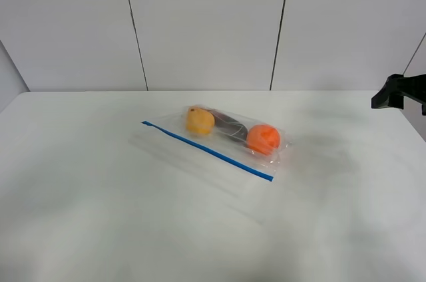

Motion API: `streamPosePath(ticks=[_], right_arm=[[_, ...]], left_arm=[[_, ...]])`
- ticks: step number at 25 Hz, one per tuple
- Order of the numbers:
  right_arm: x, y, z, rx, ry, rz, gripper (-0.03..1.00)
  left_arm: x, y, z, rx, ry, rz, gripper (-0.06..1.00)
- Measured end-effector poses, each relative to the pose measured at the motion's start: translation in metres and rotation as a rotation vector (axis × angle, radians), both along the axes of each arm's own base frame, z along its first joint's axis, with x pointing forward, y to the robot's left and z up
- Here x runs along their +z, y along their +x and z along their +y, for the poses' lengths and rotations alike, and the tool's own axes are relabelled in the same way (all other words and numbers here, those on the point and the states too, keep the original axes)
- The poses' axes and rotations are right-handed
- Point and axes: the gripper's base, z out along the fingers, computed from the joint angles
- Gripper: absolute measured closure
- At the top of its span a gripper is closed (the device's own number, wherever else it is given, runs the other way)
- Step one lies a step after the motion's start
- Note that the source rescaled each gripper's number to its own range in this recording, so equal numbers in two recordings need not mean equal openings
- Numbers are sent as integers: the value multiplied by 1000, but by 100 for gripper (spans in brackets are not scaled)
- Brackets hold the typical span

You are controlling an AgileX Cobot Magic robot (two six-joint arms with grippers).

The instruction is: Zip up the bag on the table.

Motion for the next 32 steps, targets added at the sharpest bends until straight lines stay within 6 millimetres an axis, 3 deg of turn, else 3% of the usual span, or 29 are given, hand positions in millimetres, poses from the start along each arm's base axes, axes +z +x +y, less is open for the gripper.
streamPosePath(ticks=[17, 32], right_arm=[[23, -16, 9, -5, 44, -65, -3], [65, -61, 14, -95, -33, -133, -3]], left_arm=[[0, 0, 0, 0, 0, 0, -5], [0, 0, 0, 0, 0, 0, -5]])
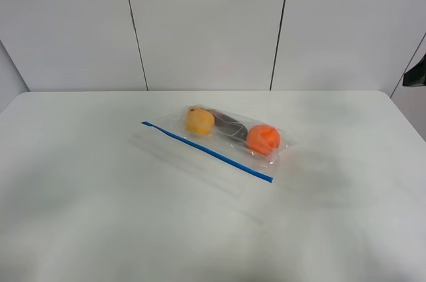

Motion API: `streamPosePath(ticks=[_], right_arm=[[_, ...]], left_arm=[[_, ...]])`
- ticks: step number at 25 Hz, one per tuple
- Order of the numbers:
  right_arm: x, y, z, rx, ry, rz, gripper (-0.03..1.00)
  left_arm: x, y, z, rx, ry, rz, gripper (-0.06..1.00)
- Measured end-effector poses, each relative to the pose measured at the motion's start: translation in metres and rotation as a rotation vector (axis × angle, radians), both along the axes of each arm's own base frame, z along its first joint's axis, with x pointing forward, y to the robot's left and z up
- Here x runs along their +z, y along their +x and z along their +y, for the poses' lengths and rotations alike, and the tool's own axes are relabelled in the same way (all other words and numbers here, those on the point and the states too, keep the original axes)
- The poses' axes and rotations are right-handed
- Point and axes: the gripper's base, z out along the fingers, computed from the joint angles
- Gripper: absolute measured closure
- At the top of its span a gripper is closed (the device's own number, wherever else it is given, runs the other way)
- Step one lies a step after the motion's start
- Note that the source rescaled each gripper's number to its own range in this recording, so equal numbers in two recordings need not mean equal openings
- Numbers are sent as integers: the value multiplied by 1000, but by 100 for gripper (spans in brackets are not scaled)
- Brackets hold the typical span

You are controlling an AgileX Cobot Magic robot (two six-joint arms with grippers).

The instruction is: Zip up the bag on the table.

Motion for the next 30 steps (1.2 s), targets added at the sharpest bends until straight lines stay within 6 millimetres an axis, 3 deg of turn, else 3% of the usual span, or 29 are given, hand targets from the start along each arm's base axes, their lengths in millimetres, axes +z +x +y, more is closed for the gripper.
streamPosePath(ticks=[9, 17, 23, 30], right_arm=[[5, -41, 13, -5, -5, -47, -3], [4, -97, 33, 14, -15, -111, -3], [-3, -132, 45, 28, -24, -148, -3], [-19, -157, 58, 93, -31, -159, -3]], left_arm=[[0, 0, 0, 0, 0, 0, -5], [0, 0, 0, 0, 0, 0, -5], [0, 0, 0, 0, 0, 0, -5], [0, 0, 0, 0, 0, 0, -5]])
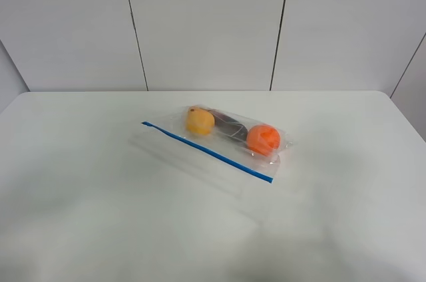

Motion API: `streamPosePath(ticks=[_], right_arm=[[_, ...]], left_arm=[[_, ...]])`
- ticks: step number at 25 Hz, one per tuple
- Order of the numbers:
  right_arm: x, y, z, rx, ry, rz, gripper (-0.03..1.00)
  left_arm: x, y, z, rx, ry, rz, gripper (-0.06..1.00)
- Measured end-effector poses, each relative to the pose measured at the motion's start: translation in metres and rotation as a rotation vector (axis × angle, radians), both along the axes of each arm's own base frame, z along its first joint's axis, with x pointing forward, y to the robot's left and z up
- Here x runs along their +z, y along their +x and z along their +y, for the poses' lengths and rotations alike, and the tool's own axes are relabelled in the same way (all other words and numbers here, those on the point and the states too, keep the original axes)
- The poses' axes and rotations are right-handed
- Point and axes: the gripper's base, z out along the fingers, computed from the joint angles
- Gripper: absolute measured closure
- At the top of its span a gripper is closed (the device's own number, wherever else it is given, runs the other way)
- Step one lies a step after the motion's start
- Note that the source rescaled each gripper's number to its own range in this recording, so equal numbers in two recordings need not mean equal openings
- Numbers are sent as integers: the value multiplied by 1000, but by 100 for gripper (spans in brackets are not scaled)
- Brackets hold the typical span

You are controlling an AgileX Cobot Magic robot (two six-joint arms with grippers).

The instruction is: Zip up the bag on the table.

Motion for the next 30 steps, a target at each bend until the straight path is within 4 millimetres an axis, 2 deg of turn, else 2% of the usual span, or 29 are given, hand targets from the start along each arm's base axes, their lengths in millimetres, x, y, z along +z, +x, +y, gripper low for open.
streamPosePath(ticks=[10, 15, 24, 30], right_arm=[[-1, -30, 9, 124, -50, -74, -3], [-1, -44, 6, 123, -62, -116, -3], [-11, -86, 3, 117, -68, -194, -3], [-29, -82, 3, 189, -55, -124, -3]], left_arm=[[0, 0, 0, 0, 0, 0, -5], [0, 0, 0, 0, 0, 0, -5], [0, 0, 0, 0, 0, 0, -5], [0, 0, 0, 0, 0, 0, -5]])
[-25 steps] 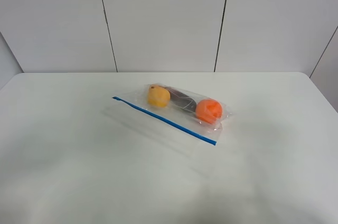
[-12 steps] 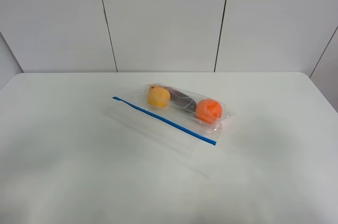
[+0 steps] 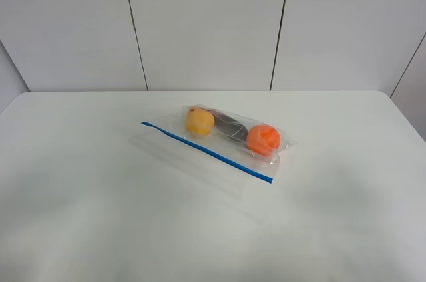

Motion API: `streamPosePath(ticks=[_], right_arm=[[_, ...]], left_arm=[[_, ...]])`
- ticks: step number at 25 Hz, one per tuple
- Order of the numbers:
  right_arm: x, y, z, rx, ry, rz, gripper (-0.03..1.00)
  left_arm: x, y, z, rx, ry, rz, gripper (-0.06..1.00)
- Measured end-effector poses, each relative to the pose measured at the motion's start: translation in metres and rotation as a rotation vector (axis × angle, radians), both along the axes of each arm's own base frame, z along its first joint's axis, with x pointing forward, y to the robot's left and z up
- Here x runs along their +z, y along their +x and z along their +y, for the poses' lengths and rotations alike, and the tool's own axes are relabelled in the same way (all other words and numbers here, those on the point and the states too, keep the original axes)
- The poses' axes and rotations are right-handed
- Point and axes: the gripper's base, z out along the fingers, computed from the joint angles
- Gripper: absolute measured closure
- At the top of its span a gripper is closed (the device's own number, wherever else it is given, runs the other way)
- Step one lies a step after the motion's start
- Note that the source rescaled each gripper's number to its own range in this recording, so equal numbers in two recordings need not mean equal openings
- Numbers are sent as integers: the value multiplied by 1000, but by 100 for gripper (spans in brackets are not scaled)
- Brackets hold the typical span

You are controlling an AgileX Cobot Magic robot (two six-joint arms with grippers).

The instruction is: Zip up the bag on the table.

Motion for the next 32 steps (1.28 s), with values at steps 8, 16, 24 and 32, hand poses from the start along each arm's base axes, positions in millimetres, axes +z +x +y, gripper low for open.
streamPosePath(ticks=[8, 16, 24, 32], right_arm=[[-3, 3, 0, 4, 17, -6, -3], [-2, 4, 0, 4, 20, -17, -3], [-2, 4, 0, 5, 22, -18, -3], [-2, 4, 0, 5, 22, -18, -3]], left_arm=[[0, 0, 0, 0, 0, 0, -5], [0, 0, 0, 0, 0, 0, -5], [0, 0, 0, 0, 0, 0, -5], [0, 0, 0, 0, 0, 0, -5]])
